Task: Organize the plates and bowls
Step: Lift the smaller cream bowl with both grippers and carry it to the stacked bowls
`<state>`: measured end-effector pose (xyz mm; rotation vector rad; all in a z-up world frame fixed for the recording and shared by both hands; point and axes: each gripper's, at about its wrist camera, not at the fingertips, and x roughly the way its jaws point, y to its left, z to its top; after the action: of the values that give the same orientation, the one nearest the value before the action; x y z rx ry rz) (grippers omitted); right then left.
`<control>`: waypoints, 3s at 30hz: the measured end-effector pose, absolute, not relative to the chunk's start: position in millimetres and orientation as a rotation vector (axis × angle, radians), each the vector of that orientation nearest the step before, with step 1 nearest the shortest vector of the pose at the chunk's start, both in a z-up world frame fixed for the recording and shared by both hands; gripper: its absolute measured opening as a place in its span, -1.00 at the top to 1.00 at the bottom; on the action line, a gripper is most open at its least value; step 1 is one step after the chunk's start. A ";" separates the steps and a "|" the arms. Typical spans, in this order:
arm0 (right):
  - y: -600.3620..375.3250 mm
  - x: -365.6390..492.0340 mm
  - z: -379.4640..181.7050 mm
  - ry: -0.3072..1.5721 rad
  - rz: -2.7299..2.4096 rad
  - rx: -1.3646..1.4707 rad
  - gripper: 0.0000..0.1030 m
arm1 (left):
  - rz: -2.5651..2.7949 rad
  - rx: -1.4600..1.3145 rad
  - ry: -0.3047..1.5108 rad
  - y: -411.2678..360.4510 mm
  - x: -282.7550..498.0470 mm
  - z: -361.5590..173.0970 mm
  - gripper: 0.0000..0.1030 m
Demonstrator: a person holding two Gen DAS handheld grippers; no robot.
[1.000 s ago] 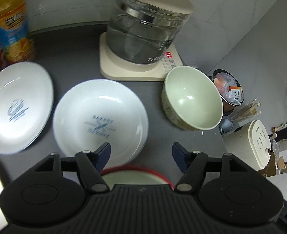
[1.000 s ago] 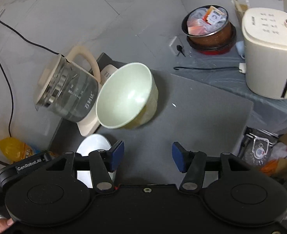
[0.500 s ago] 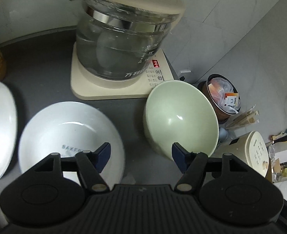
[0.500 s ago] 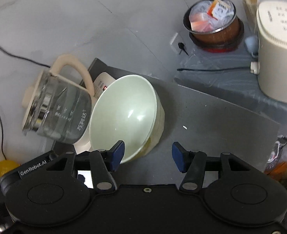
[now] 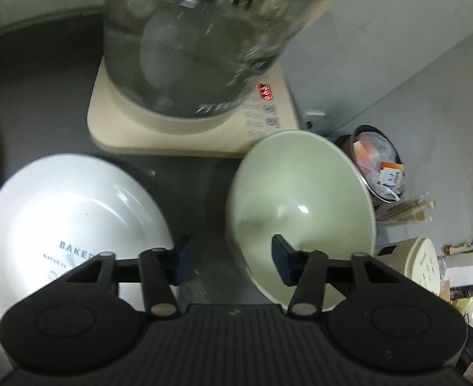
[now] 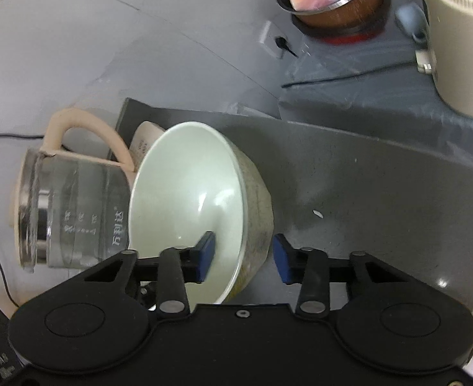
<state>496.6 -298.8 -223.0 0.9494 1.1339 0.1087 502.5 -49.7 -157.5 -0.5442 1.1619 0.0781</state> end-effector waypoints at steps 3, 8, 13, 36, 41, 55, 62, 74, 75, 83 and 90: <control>-297.6 498.0 -230.5 1.155 0.088 0.973 0.34 | 0.113 -0.613 1.181 -42.8 503.7 -167.0 0.36; -302.9 494.8 -241.1 1.164 0.062 1.082 0.53 | 0.139 -0.667 1.189 -39.5 506.8 -172.8 0.46; -304.6 490.7 -240.4 1.159 0.038 1.102 0.54 | 0.139 -0.759 1.189 -37.7 507.6 -177.2 0.74; -312.8 443.0 -174.3 1.066 0.159 1.028 0.55 | 0.115 -0.795 1.082 -47.3 457.1 -122.9 0.77; -310.1 424.5 -160.6 1.063 0.198 1.000 0.55 | 0.123 -0.801 1.044 -46.3 435.2 -108.8 0.77; -296.6 367.5 -137.0 1.060 0.280 0.939 0.55 | 0.152 -0.791 0.989 -32.2 361.1 -81.7 0.77; -289.4 342.4 -132.4 1.069 0.317 0.906 0.55 | 0.159 -0.776 0.971 -26.4 326.7 -73.0 0.77; -275.3 304.2 -130.9 1.110 0.400 0.802 0.53 | 0.179 -0.751 0.960 -13.8 273.9 -67.6 0.77; -274.1 302.2 -131.0 1.113 0.404 0.789 0.53 | 0.180 -0.750 0.960 -12.4 269.8 -67.8 0.77; -264.5 292.9 -134.1 1.144 0.442 0.680 0.53 | 0.195 -0.760 0.973 -5.3 245.9 -75.9 0.77; -254.0 293.4 -137.4 1.179 0.453 0.620 0.53 | 0.215 -0.739 0.995 -3.7 235.2 -88.2 0.81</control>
<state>293.4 -254.0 -137.4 0.6202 1.1786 0.4527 235.2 -3.7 -88.2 -0.7395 0.9952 0.2151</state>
